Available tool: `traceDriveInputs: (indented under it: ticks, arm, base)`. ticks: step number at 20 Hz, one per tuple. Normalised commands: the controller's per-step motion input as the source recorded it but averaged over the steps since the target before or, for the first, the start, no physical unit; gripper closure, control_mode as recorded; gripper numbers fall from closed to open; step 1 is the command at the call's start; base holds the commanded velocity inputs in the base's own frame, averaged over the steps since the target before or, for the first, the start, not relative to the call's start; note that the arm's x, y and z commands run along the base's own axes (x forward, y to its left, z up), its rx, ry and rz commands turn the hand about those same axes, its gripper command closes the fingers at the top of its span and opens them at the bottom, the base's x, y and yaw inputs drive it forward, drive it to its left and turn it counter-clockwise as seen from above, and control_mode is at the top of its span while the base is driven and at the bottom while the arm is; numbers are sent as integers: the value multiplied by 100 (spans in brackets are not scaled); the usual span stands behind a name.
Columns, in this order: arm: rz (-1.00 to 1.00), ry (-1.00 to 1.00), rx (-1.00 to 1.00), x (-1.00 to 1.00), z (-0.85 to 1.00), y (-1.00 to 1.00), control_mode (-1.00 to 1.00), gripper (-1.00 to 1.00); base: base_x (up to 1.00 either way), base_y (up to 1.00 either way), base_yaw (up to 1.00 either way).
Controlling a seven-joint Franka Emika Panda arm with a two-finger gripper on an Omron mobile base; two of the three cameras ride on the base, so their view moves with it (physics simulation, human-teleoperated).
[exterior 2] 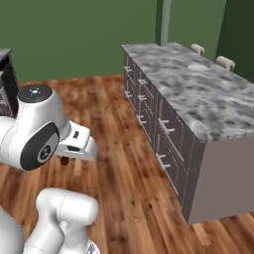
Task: Take the chicken drumstick from the fridge and place it on the digital scale on the counter by the fridge. Wait a few seconds for a reading, then move it to the plate on the dining counter.
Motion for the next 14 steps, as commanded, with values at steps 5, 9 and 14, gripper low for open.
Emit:
traceDriveInputs:
  ticks: [5,9,14]
  arm:
    - [0,0,0,0,0,0,100,100]
    - [0,0,0,0,0,0,100,100]
    - [0,0,0,0,0,0,100,100]
  base:
    - [54,-58,-33]
    - [43,-75,-34]
    - [75,-95,-25]
